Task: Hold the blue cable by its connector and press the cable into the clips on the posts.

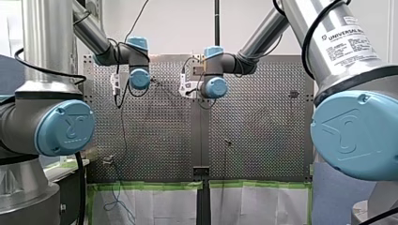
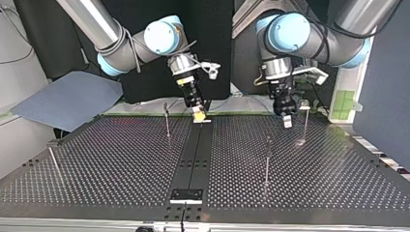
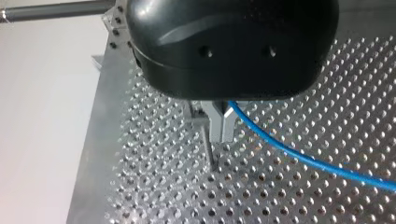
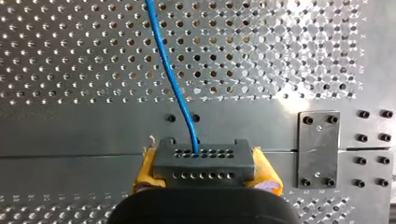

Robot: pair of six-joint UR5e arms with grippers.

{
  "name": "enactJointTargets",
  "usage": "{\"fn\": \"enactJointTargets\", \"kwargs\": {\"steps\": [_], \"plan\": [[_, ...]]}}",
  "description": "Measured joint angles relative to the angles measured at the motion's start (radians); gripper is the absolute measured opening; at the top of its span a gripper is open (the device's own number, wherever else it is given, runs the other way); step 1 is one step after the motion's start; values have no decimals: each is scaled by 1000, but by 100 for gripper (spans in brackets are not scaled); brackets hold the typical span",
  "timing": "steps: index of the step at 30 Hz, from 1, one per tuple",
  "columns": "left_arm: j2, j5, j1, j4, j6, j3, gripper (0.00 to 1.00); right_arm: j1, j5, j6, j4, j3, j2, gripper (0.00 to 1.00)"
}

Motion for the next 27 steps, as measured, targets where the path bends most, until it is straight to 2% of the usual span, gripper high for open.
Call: {"fn": "enactJointTargets", "kwargs": {"steps": [4, 8, 12, 18, 23, 27], "plan": [[14, 33, 37, -37, 9, 8, 0, 0, -1, 0, 6, -13, 0, 0], [36, 32, 57, -66, 14, 9, 0, 0, -2, 0, 13, -32, 1, 0], [40, 27, 54, -97, 21, 9, 0, 2, -2, 0, 30, -58, 1, 0], [78, 51, 44, -149, 34, 9, 0, 3, -1, 0, 42, -89, 1, 0], [72, 79, 37, -195, 38, 9, 0, 6, -1, 0, 46, -108, 2, 0], [90, 103, 38, -232, 39, 9, 0, 11, 2, 0, 57, -127, 2, 0]]}}
